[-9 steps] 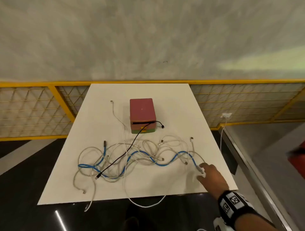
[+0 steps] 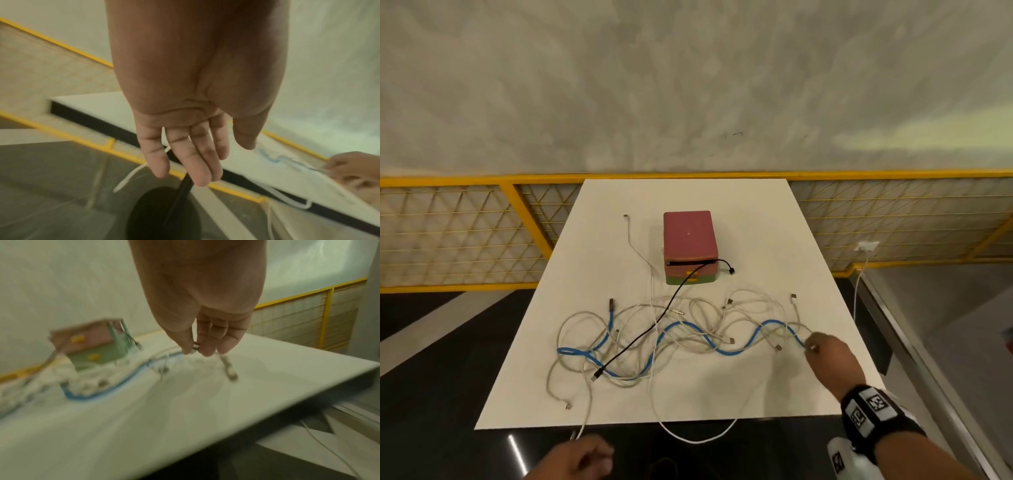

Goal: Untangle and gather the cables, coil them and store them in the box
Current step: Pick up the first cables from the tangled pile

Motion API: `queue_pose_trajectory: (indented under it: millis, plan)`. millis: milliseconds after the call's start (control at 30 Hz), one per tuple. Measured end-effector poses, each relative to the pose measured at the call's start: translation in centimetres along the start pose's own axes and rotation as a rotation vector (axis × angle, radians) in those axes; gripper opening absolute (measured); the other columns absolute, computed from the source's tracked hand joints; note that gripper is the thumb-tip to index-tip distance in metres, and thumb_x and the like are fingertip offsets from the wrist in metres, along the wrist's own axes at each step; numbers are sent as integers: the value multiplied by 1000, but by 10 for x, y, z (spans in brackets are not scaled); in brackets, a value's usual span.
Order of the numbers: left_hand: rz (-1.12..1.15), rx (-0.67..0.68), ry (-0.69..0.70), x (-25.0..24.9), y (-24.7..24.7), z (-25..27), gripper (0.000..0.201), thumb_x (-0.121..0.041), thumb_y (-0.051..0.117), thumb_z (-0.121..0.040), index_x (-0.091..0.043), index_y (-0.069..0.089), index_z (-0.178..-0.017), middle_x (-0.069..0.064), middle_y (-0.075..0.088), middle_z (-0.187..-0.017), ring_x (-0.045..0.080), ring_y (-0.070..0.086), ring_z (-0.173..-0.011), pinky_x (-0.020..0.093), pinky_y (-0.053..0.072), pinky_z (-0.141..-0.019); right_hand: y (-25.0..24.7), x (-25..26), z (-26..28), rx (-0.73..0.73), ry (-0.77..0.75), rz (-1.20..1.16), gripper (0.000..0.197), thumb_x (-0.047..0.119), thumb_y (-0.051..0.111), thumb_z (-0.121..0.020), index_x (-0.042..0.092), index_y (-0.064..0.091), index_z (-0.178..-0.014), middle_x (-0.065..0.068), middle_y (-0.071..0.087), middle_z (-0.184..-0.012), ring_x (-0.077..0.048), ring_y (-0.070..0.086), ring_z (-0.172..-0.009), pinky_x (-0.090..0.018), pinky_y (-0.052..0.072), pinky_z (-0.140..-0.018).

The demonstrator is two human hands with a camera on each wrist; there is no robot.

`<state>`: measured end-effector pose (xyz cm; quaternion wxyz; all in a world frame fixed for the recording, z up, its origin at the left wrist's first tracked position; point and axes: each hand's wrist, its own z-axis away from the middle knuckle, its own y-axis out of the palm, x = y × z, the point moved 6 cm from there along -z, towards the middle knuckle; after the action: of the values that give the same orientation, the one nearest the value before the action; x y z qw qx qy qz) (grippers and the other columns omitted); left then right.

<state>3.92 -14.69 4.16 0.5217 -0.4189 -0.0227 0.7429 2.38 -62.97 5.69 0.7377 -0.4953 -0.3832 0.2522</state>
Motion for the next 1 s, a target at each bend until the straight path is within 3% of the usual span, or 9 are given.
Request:
queue_pose_trajectory:
  millis: [133,200,333,467,633,733,800,867,1000]
  plan:
    - [-123,-106,315,-106,-12,-6,21,-42,69,-85,-38,69,-106,-24,68,-99,-4,64,-94,13,50,-86,-90,45,-17,-210,-193,-127,11,15,65,-87,7,72,-91,-14,73,-89,-33,68,-85,-28,45,-72]
    - [-169,-139,460,-154,-24,-15,29,-45,65,-87,-35,66,-115,-16,69,-99,0,64,-94,23,50,-91,-139,73,-19,-314,-269,-201,17,15,67,-87,4,72,-99,-14,74,-95,-32,68,-87,-27,43,-71]
    - [-278,-296,714,-258,-58,-25,70,-67,55,-80,-26,51,-136,-10,56,-133,4,55,-119,30,45,-104,-211,133,-1,-402,-395,-340,19,18,65,-88,9,72,-104,-4,75,-94,-20,66,-86,-23,43,-69]
    - [-297,-394,733,-343,-77,-26,84,-55,64,-83,-25,27,-153,0,39,-154,15,35,-142,37,34,-115,-233,184,36,-325,-539,-362,16,20,68,-86,16,73,-100,4,74,-86,-12,66,-82,-23,50,-71]
    - [-141,-367,843,-377,-80,-17,25,-29,55,-94,-22,63,-116,6,71,-108,21,66,-99,38,53,-85,-224,219,77,-245,-702,-377,10,18,71,-83,25,73,-89,6,74,-80,-7,67,-77,-15,49,-69]
    - [129,-335,744,-354,-86,-27,25,-32,48,-92,-19,70,-91,2,67,-83,20,63,-76,43,53,-73,-210,213,84,-245,-657,-550,3,22,70,-85,23,72,-84,6,71,-73,-8,66,-69,-16,49,-66]
    - [409,-347,685,-335,-91,-27,26,-38,49,-95,-24,69,-87,-1,71,-88,21,69,-90,51,54,-89,-182,195,79,-137,-447,-893,17,30,66,-88,15,69,-81,-5,72,-73,-20,67,-64,-33,54,-63]
    - [686,-306,632,-320,-89,-23,28,-34,45,-102,-19,68,-97,5,74,-99,26,69,-106,55,49,-101,-130,182,79,168,-144,-1121,38,40,54,-95,6,66,-84,-18,71,-79,-26,65,-64,-34,52,-61]
    - [1015,-122,601,-302,-60,-1,38,-31,36,-105,-5,64,-100,13,72,-86,31,72,-85,46,57,-84,-47,187,103,741,142,-1311,63,59,38,-96,4,67,-94,-19,70,-85,-28,67,-70,-37,53,-69]
